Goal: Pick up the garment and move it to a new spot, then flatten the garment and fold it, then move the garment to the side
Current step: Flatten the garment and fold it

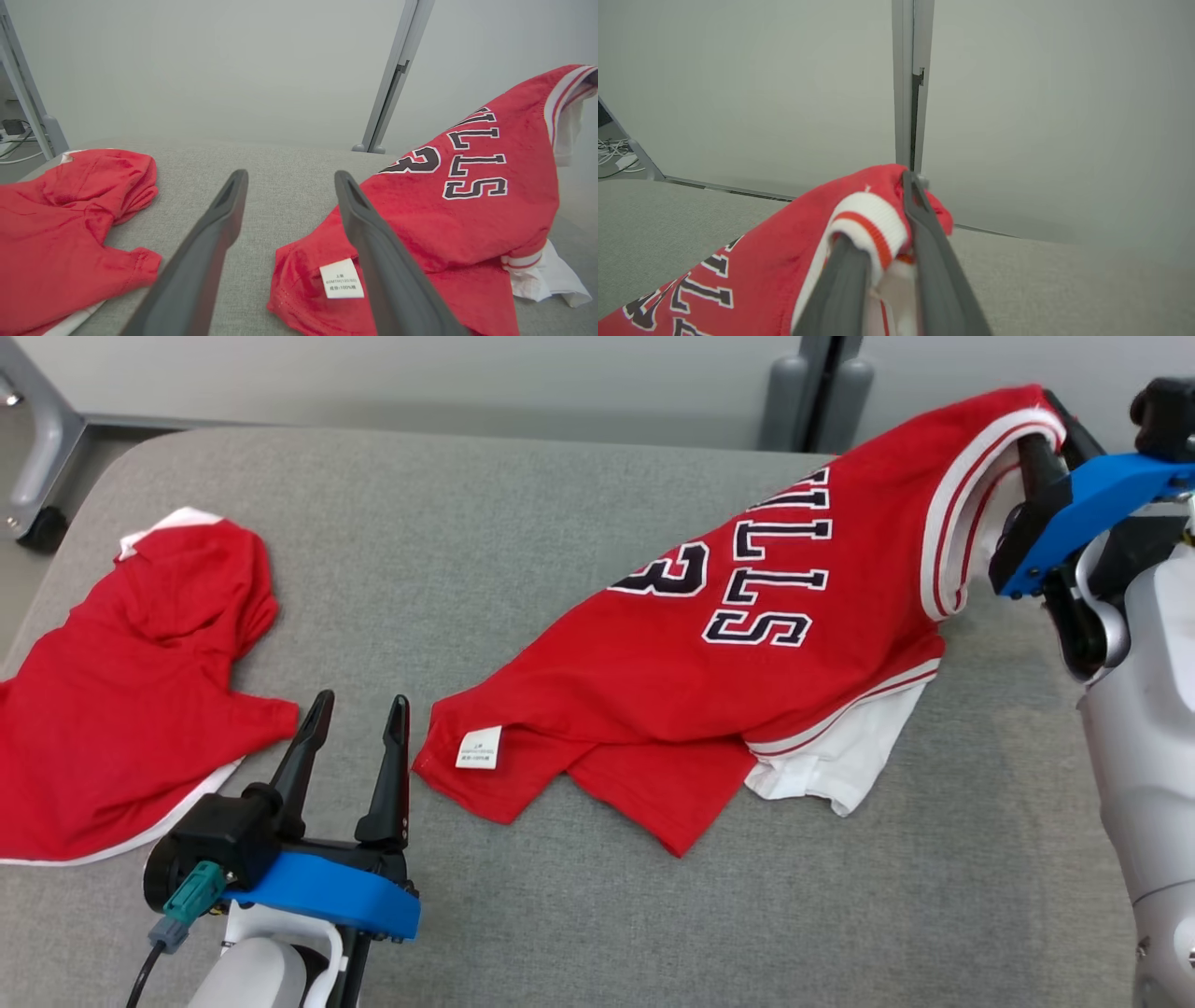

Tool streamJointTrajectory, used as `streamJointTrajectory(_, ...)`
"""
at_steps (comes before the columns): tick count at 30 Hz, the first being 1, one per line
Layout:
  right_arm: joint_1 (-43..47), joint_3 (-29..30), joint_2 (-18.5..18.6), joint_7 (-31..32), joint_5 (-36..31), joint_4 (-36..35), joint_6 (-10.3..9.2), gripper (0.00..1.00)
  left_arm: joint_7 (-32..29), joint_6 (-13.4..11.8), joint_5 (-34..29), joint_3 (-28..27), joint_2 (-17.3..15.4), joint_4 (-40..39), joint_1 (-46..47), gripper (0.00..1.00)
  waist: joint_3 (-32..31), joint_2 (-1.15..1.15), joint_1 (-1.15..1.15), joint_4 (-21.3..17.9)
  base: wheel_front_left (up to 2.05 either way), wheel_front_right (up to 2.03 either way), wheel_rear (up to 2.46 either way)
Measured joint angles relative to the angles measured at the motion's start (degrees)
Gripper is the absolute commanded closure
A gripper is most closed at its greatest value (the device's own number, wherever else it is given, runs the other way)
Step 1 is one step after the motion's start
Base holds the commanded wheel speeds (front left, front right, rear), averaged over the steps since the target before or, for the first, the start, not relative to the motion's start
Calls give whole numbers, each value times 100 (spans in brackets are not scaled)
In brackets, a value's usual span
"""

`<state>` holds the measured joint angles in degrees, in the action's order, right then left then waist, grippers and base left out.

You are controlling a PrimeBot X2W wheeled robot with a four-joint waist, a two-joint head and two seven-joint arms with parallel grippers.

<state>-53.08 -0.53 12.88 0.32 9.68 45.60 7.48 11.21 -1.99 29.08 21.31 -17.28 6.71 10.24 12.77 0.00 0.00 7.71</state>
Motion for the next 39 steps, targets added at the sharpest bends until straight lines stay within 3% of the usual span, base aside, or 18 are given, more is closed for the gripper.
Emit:
streamJointTrajectory(1, -47, 48, -5, 2, -5, 198, 0, 0, 4, 1, -5, 9, 4, 8, 14, 0, 42, 0, 0, 33, 0, 0, 0)
streamJointTrajectory(6, -29, -148, -123, 41, -75, 970, 0, 0, 43, 0, -23, 38, 44, 124, 44, 0, 80, 0, 1, 116, 0, 0, 0)
streamJointTrajectory(13, 251, -495, -176, 67, 34, 1369, 0, 0, 55, -5, 18, 53, 24, 263, -49, 0, -274, 0, 0, -107, 0, 0, 0)
streamJointTrajectory(26, 1915, -1254, -793, 613, 595, 417, 1, 0, 51, -154, 153, -35, -73, 143, -319, 0, -661, 0, -1, -559, 0, 0, 0)
streamJointTrajectory(39, 2014, -259, -982, 1004, -631, 452, 0, 0, 8, -141, 162, 25, -64, 81, -154, 0, -262, 0, 0, -246, 0, 0, 0)
